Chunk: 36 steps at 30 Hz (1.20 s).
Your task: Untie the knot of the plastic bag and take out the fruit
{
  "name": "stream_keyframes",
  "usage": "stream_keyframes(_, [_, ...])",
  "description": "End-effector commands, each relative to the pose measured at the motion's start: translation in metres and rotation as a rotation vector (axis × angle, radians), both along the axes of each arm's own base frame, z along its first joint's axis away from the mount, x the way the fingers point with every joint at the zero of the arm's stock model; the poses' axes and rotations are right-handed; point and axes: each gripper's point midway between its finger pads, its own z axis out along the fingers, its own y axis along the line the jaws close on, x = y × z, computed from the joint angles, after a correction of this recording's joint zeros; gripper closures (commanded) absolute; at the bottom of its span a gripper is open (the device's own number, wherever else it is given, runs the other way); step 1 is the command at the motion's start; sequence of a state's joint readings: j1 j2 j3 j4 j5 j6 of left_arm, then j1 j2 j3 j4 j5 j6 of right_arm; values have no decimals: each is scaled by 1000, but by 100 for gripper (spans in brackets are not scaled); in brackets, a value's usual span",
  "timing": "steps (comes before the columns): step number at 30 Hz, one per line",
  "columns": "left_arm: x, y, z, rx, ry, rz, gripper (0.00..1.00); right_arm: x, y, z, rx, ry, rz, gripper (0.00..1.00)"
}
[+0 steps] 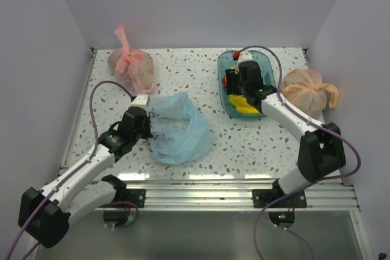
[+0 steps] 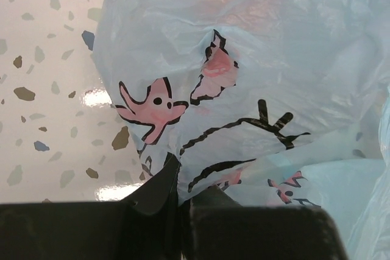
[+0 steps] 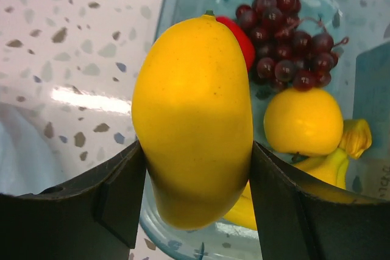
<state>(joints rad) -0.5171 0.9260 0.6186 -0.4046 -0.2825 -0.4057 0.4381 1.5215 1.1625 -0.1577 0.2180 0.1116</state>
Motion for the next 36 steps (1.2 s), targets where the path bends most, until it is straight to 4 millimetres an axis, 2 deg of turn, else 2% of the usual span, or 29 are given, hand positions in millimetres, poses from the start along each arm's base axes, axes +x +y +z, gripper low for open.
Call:
stream_keyframes(1, [8,-4,15,-29,-76,-20,94,6,-8,-22,28,82,-57,76])
stream_keyframes(6, [10,-4,18,-28,-88,-16,94,17,-16,-61,88,184,-114,74])
stream_keyframes(8, [10,-4,17,-25,-84,-19,94,26,-16,-61,103,190,-123,74])
stream_keyframes(9, [11,-4,17,-23,-83,-18,94,30,-17,-69,102,210,-130,74])
stream_keyframes(10, [11,-4,18,-23,-85,-17,94,38,-15,-61,115,194,-129,74])
stream_keyframes(12, [11,-3,18,-21,-89,-12,95,47,-16,-70,119,214,-139,74])
stream_keyframes(13, [11,-2,18,-19,-90,-10,95,55,-13,-65,131,206,-137,73])
stream_keyframes(15, [11,0,18,-15,-91,-2,94,62,-16,-70,122,223,-148,71])
stream_keyframes(17, [11,1,19,-15,-97,4,94,70,-18,-80,109,243,-161,64])
stream_keyframes(19, [12,1,20,-13,-99,8,95,69,-21,-91,95,281,-173,60])
stream_keyframes(22, [12,2,21,-12,-103,12,95,59,-27,-102,79,306,-186,41])
stream_keyframes(23, [12,2,21,-13,-103,12,94,57,-28,-92,84,286,-182,33])
stream_keyframes(24, [12,2,22,-18,-106,12,95,55,-31,-88,73,274,-187,20])
stream_keyframes(25, [12,2,21,-18,-103,12,95,50,-32,-84,66,272,-178,13])
stream_keyframes(27, [12,0,20,-22,-99,5,95,43,-30,-60,50,241,-140,2])
stream_keyframes(29, [12,-2,19,-26,-97,-1,95,36,-24,-43,26,214,-89,1])
stream_keyframes(30, [12,-2,18,-24,-96,-5,95,28,-15,-24,23,183,-51,1])
stream_keyframes(31, [12,-2,19,-26,-96,-6,95,24,-8,-15,8,165,-8,1])
stream_keyframes(33, [13,-3,18,-22,-93,-7,95,11,17,9,19,114,98,1])
stream_keyframes(36, [13,-2,17,-19,-92,-1,95,-13,66,25,44,92,323,1])
